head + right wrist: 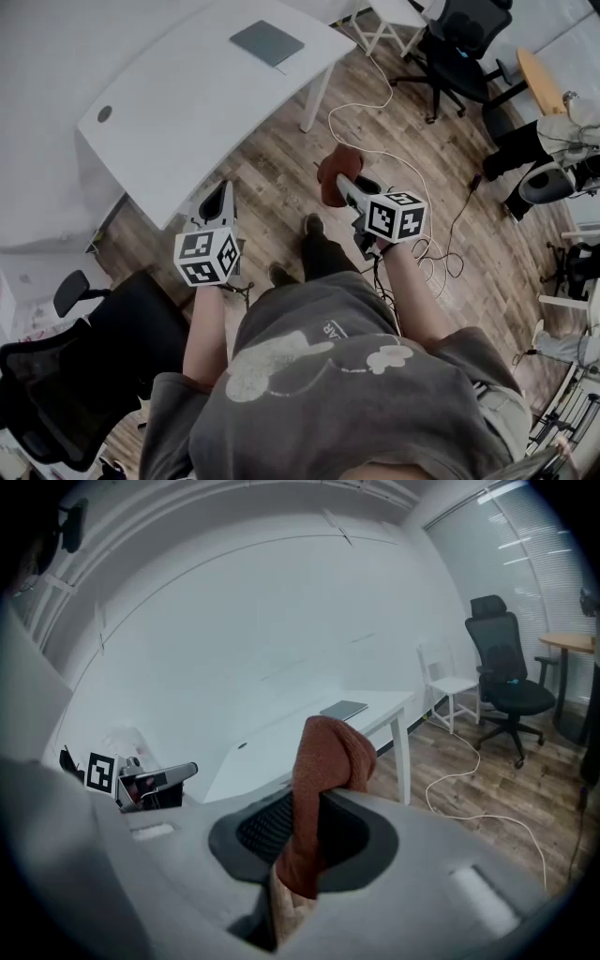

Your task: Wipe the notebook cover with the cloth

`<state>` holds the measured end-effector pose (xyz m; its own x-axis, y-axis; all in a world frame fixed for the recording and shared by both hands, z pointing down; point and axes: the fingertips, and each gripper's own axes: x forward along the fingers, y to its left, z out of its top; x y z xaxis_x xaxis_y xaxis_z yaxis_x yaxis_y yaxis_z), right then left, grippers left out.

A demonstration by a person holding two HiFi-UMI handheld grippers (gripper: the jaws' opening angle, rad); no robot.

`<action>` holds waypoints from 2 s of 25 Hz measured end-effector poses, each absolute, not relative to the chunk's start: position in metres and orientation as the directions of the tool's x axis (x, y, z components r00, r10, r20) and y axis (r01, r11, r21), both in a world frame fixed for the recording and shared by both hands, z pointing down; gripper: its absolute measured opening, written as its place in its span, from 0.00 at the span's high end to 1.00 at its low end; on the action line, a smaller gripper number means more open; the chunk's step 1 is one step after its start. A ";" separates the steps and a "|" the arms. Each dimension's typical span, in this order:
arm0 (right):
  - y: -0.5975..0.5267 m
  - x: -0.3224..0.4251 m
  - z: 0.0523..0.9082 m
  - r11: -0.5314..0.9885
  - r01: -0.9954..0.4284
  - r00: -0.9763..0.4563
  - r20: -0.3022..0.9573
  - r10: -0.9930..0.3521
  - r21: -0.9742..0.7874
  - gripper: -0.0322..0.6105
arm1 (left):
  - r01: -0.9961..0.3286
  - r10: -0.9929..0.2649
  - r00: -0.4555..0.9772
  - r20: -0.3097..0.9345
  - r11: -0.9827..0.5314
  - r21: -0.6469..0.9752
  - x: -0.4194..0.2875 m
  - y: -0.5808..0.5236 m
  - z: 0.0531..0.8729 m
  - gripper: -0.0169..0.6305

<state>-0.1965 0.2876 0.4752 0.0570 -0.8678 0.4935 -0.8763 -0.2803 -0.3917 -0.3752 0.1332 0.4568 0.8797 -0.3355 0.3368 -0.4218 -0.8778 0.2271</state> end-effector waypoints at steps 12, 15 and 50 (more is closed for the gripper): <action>0.249 -0.159 0.483 -0.210 -0.890 -0.012 0.482 -0.876 -0.405 0.86 | -0.502 -0.405 0.835 0.372 -0.838 0.214 -0.353 0.107 0.468 0.98; 0.239 -0.128 0.487 -0.208 -0.883 -0.025 0.486 -0.874 -0.420 0.86 | -0.514 -0.417 0.828 0.375 -0.831 0.212 -0.325 0.098 0.466 0.98; 0.090 0.135 0.495 0.007 -0.865 -0.285 0.480 -0.829 -0.501 0.86 | -0.751 -0.647 0.633 0.425 -0.646 0.137 -0.124 0.017 0.448 0.98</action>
<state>0.1352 0.0905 0.4950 -0.2849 -0.8294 0.4805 -0.8652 0.0067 -0.5014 -0.1239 0.0173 0.4485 0.6331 -0.6467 0.4254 -0.7514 -0.6456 0.1368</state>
